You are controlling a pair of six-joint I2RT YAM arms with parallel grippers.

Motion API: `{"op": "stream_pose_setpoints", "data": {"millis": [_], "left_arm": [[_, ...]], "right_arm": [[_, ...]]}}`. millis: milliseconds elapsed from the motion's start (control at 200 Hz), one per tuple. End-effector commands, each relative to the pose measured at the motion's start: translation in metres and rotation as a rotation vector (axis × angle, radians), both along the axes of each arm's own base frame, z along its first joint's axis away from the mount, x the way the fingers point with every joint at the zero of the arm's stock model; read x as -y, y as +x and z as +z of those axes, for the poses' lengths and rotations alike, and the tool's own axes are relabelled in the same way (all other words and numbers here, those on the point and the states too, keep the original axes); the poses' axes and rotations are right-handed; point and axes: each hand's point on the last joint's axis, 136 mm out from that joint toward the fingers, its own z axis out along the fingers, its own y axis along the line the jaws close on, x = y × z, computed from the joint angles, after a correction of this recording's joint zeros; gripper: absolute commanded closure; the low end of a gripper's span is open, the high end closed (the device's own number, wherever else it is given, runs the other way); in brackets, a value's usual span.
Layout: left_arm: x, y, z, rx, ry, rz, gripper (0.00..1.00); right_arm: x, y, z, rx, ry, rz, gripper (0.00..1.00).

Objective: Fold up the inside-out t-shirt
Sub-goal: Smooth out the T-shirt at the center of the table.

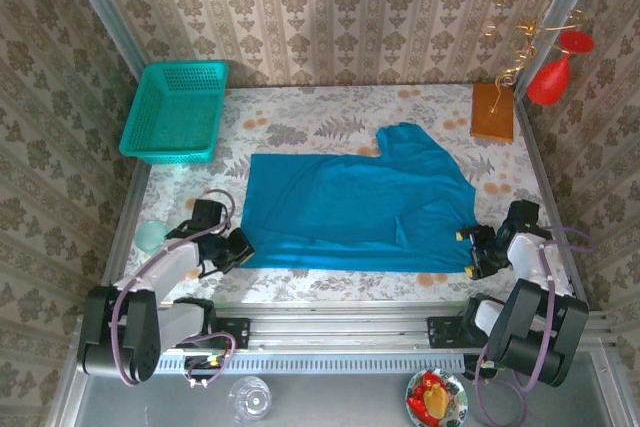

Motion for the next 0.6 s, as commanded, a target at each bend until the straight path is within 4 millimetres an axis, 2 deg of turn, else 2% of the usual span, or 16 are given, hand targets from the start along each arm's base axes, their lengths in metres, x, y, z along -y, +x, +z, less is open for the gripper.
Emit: {"op": "stream_pose_setpoints", "data": {"millis": [0,95,195,385,470,595], "left_arm": [[-0.021,-0.030,-0.015,-0.118,0.092,0.069,0.88],[-0.019,-0.028,-0.009,-0.100,0.079,0.068,0.88],[-0.015,-0.015,0.008,-0.034,0.059,0.051,0.88],[-0.007,0.030,0.060,0.131,0.061,-0.035,0.87],[-0.001,0.048,0.075,0.167,0.078,-0.122,0.86],[0.005,0.080,0.088,0.216,0.099,-0.221,0.84]], "right_arm": [[0.016,-0.015,-0.007,-0.073,-0.097,-0.005,0.25],[0.008,-0.012,-0.005,-0.056,-0.052,0.014,0.25],[0.003,-0.005,0.005,-0.014,-0.027,0.034,0.26],[0.002,0.030,0.045,0.172,-0.088,0.155,0.29],[-0.004,0.047,0.058,0.222,-0.101,0.232,0.30],[-0.034,0.076,0.071,0.302,-0.056,0.417,0.33]]}}
